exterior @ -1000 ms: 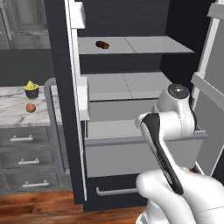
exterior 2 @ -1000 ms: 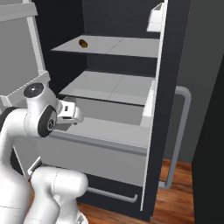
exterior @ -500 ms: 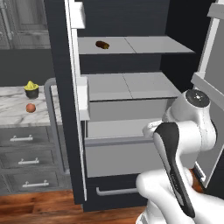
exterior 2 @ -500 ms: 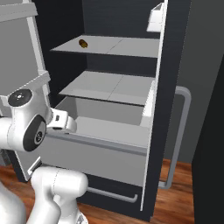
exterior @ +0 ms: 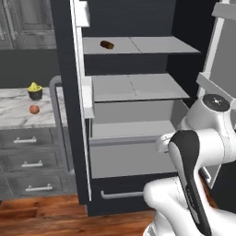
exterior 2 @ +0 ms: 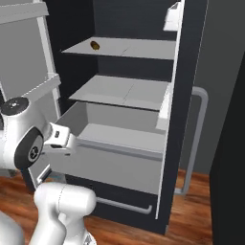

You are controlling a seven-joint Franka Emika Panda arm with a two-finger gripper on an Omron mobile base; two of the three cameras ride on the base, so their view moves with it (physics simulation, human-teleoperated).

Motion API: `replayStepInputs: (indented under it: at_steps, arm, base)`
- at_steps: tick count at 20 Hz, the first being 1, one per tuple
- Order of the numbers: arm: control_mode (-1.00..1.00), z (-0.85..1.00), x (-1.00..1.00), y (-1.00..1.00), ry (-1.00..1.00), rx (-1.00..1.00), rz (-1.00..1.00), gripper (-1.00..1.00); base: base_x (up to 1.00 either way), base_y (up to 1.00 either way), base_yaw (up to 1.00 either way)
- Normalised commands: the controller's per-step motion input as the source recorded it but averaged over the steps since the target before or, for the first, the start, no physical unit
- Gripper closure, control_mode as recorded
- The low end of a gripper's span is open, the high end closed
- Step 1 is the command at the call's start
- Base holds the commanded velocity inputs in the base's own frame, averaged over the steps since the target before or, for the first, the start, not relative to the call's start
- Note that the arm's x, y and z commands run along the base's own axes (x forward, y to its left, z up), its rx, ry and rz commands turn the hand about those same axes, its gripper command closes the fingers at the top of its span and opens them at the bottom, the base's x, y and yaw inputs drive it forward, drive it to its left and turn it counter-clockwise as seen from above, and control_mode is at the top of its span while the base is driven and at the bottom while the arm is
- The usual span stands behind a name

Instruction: Place the onion and lime inside the fridge drawer. Close the drawer after placing the vegetables.

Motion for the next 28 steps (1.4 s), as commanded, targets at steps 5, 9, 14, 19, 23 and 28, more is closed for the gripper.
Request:
replayStepInputs:
  at_steps: [5, 9, 14, 19, 23, 28]
  arm:
    - [1.00, 0.00, 0.00, 0.00, 0.00, 0.00, 0.00, -1.00]
    - [1.00, 0.00, 0.00, 0.00, 0.00, 0.00, 0.00, -1.00]
    - [1.00, 0.00, 0.00, 0.00, 0.00, 0.00, 0.00, -1.00]
    - [1.00, 0.00, 0.00, 0.00, 0.00, 0.00, 0.00, -1.00]
    - [1.00, 0.00, 0.00, 0.00, 0.00, 0.00, 0.00, -1.00]
    - [1.00, 0.00, 0.00, 0.00, 0.00, 0.00, 0.00, -1.00]
  base:
    - [-0.97, 0.64, 0.00]
    - [-0.20, 1.00, 0.00]
    - [0.13, 1.00, 0.00]
    - [0.51, 1.00, 0.00]
    - [0.93, 1.00, 0.00]
    - [1.00, 0.74, -0.13]
